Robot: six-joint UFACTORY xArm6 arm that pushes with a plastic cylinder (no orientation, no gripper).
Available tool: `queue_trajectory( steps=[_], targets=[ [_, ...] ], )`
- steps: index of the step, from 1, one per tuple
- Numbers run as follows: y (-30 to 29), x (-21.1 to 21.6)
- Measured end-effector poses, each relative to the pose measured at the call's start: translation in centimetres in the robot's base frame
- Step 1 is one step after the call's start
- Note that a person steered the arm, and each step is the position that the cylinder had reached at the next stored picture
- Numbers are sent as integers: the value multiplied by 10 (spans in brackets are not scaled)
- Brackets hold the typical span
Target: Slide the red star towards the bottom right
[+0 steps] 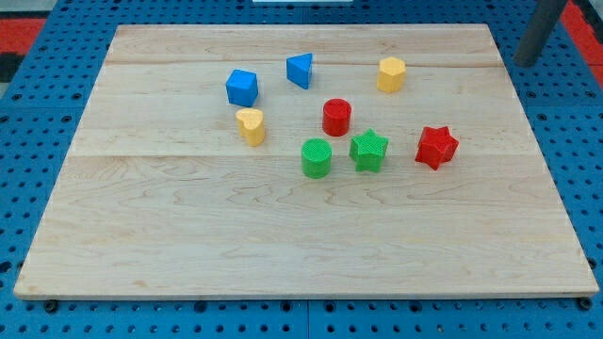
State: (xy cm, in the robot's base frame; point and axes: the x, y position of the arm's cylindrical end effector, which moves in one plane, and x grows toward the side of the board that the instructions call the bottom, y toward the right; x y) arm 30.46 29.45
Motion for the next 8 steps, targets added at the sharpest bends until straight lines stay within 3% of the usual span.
queue_trajectory(
  steps=[2,8],
  targets=[
    [-119,38],
    [-135,144]
  ],
)
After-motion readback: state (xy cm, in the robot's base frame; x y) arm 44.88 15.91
